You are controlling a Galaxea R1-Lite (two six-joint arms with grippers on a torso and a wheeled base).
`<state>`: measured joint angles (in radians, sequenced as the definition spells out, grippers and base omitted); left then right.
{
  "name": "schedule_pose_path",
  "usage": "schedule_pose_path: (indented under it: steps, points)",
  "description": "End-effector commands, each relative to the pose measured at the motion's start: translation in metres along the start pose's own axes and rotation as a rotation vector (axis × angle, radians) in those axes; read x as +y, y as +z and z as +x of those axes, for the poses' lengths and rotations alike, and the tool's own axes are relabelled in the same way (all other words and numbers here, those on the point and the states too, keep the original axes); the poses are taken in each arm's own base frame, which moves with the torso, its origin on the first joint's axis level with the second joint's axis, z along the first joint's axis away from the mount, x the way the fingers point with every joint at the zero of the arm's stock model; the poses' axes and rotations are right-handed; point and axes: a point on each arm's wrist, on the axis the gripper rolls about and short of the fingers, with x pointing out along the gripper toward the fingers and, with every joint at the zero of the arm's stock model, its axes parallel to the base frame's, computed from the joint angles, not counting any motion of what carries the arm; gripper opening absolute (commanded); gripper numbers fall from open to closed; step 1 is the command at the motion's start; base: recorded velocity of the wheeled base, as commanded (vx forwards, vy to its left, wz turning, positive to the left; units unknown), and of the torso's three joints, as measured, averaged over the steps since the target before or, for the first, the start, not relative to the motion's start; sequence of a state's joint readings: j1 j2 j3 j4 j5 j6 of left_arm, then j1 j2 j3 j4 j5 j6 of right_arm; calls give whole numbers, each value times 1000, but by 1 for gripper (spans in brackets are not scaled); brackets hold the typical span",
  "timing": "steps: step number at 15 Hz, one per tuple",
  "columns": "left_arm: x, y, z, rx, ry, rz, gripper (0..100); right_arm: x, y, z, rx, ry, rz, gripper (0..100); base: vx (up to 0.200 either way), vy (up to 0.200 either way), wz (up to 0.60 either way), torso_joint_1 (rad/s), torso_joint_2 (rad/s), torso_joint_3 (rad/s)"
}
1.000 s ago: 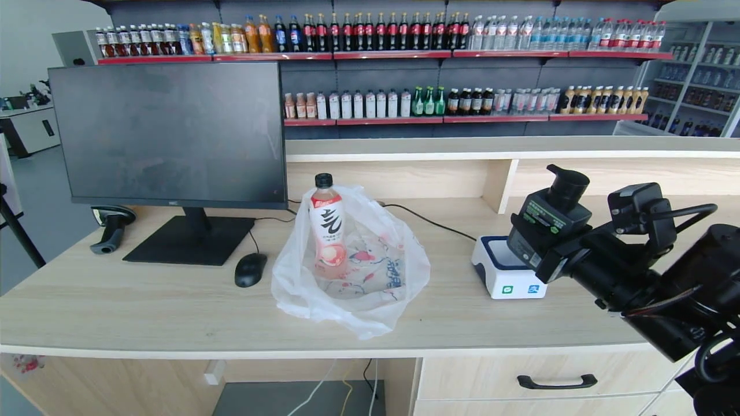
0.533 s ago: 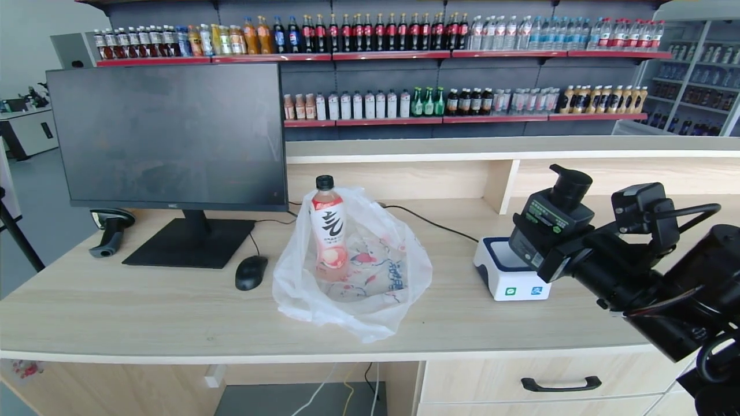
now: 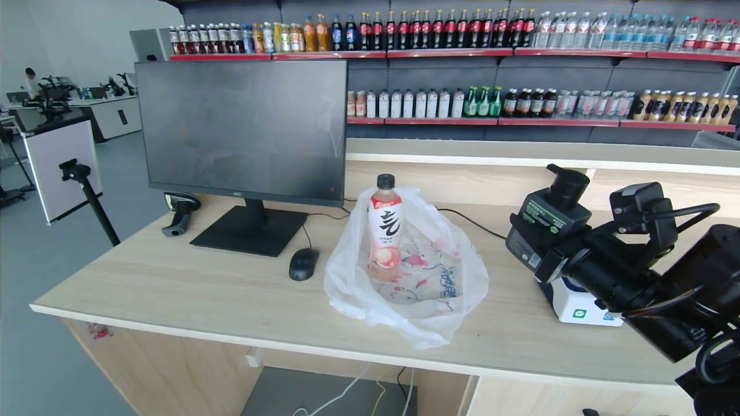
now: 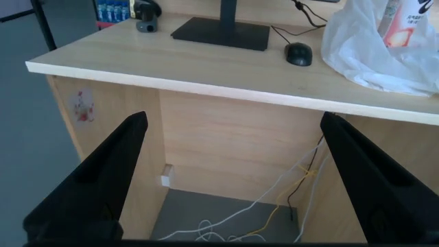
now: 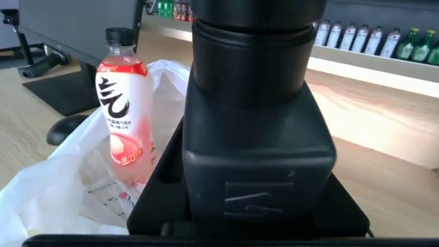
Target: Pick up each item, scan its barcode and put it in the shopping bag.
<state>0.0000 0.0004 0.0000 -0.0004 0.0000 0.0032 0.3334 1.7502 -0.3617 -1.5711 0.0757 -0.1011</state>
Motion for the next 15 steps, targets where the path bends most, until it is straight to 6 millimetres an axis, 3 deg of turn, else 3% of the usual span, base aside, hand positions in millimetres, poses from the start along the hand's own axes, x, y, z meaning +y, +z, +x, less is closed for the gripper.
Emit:
schedule_pose_path:
  steps: [1,4,7,15]
  points:
    - [0,0,0,-2,0,0,100,0,-2,1,8,-2,2,0,0,0,0,105,-222,-119]
    - [0,0,0,-2,0,0,100,0,-6,6,17,1,7,0,0,0,0,129,-287,-149]
    - [0,0,0,-2,0,1,100,3,-16,22,26,12,34,0,0,0,0,68,-151,-78]
    - [0,1,0,-6,0,4,100,9,-79,57,164,27,74,0,0,0,0,0,0,0]
